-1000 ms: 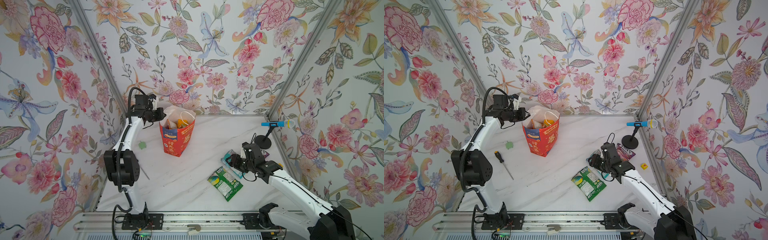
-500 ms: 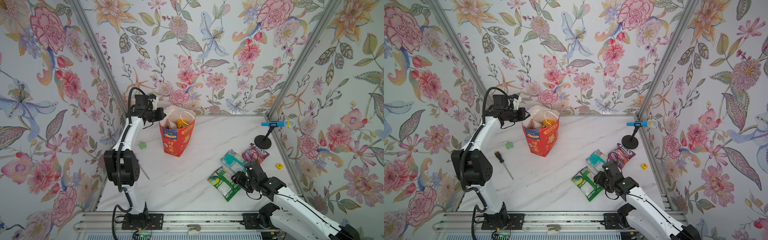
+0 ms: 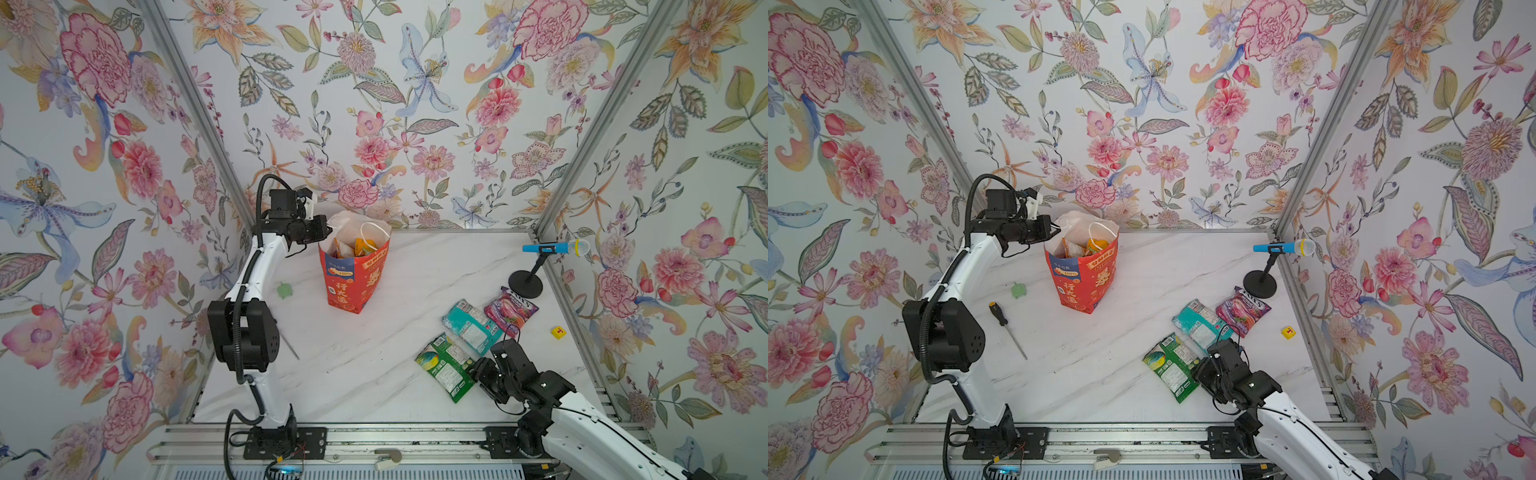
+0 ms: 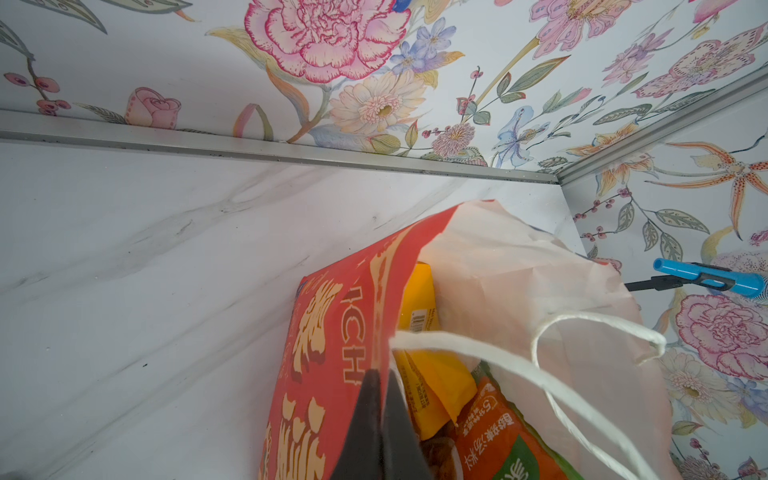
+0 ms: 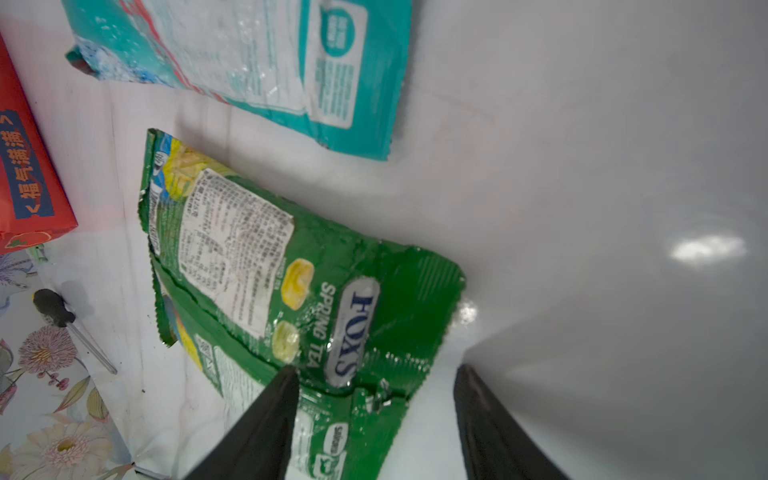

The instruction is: Place the snacks into the paper bag

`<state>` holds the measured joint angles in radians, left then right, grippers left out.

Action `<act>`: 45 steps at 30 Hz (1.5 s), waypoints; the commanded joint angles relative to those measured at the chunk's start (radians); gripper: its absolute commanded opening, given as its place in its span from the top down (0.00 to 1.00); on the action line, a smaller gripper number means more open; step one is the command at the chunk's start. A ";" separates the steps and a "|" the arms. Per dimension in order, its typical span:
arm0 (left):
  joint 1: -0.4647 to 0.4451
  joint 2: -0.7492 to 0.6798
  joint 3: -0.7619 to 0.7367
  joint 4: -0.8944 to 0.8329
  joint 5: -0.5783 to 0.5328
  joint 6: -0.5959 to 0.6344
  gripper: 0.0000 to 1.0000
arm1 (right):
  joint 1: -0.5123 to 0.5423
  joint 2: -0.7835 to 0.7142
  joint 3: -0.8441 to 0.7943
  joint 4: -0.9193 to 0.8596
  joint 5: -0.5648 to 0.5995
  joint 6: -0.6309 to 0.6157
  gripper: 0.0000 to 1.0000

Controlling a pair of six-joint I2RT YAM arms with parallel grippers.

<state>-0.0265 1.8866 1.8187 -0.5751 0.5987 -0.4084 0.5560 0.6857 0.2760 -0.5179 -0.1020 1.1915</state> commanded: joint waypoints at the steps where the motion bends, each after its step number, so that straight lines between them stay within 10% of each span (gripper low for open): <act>1: -0.004 0.007 0.038 0.027 0.020 0.008 1.00 | -0.002 0.006 -0.061 0.054 -0.017 0.050 0.38; 12: -0.005 0.001 0.041 0.025 0.018 0.007 1.00 | -0.014 -0.069 -0.200 0.239 -0.026 0.134 0.47; 20: -0.007 0.003 0.044 0.027 0.021 0.003 1.00 | -0.031 -0.190 -0.289 0.315 0.032 0.181 1.00; 32: -0.007 -0.003 0.038 0.025 0.019 0.003 1.00 | -0.029 -0.053 -0.097 0.239 0.051 -0.015 1.00; 37: -0.008 -0.006 0.036 0.023 0.016 0.007 1.00 | -0.013 0.119 -0.056 0.332 -0.001 -0.070 0.40; 45: -0.007 -0.010 0.036 0.023 0.016 0.006 1.00 | 0.004 0.310 -0.040 0.562 -0.076 -0.079 0.30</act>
<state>-0.0269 1.8870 1.8202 -0.5755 0.5987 -0.4084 0.5510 0.9596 0.2306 0.0303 -0.1616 1.1336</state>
